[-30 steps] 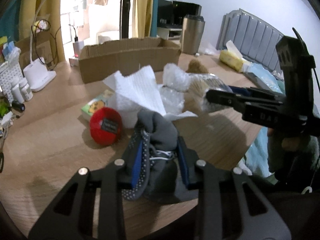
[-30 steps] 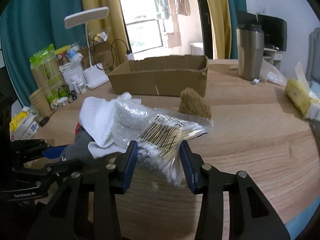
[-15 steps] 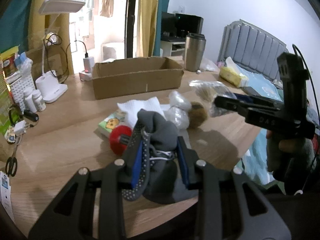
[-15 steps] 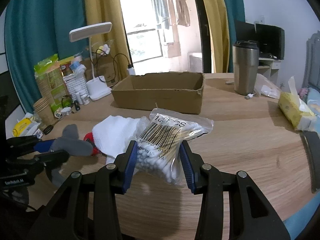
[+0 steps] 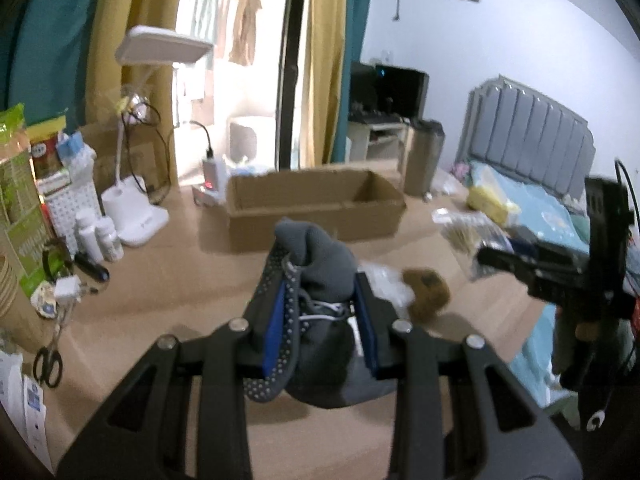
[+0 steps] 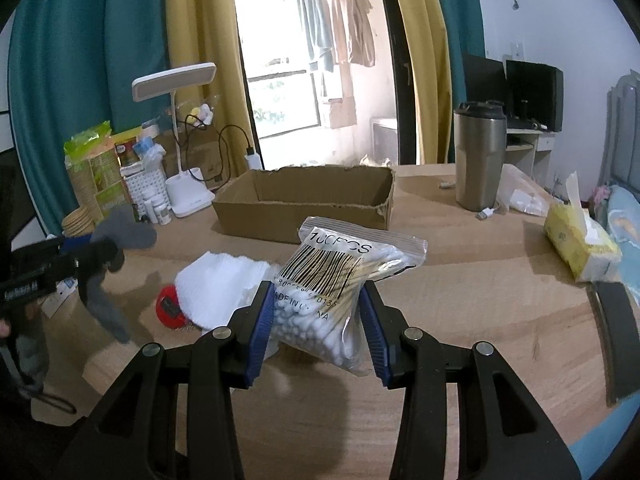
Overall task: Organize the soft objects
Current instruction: 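Lift the grey socks with the left tool while the right tool grasps the cotton swab bag, then carry socks and swab bag into the cardboard box and open both tools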
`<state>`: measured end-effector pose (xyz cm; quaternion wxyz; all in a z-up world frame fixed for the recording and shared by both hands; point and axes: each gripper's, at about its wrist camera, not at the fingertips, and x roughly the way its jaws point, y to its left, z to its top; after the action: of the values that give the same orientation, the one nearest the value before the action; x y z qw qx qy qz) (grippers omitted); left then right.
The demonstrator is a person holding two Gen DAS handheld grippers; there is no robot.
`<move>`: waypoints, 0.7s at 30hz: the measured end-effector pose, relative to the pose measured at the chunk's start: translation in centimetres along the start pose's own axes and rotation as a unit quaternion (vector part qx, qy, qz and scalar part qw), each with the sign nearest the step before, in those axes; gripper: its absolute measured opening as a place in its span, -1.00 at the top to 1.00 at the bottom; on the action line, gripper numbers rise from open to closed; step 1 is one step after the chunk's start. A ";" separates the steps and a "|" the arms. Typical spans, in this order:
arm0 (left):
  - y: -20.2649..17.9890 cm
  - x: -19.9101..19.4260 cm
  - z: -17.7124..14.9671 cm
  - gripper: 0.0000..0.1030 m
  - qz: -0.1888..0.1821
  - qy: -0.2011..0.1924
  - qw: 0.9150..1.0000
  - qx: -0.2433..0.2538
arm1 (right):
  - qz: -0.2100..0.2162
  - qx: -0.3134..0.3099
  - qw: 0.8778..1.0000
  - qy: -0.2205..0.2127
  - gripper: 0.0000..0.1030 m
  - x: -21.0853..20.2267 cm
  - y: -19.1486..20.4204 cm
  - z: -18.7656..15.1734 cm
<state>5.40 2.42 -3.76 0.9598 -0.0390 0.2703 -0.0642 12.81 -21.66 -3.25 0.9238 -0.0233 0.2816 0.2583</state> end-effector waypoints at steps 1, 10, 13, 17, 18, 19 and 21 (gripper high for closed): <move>0.2 0.0 0.4 0.35 0.001 -0.006 1.000 -0.002 | 0.000 -0.001 1.000 -0.002 0.12 0.1 -0.1 0.2; 2.6 1.8 1.9 0.35 0.005 -0.035 0.999 -0.039 | 0.001 -0.009 1.000 -0.008 0.12 2.0 -0.8 1.5; 3.2 2.9 2.3 0.35 0.012 -0.028 0.999 -0.041 | 0.001 -0.011 1.000 -0.008 0.12 2.7 -1.0 1.8; 3.9 3.7 2.7 0.34 0.013 -0.032 0.998 -0.049 | 0.002 -0.015 1.000 -0.011 0.12 3.8 -1.2 2.4; 4.0 3.8 2.8 0.34 0.013 -0.034 0.998 -0.051 | 0.002 -0.017 1.000 -0.012 0.12 3.9 -1.2 2.5; 4.3 4.0 3.0 0.34 0.011 -0.037 0.998 -0.053 | 0.004 -0.018 1.000 -0.013 0.12 4.2 -1.2 2.6; 4.7 4.4 3.2 0.34 0.005 -0.038 0.998 -0.058 | 0.004 -0.023 1.000 -0.016 0.12 4.6 -1.2 2.9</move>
<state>11.30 6.52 -3.77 0.9658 -0.0959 0.2371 -0.0419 18.14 -20.04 -3.37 0.9262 -0.0395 0.2609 0.2692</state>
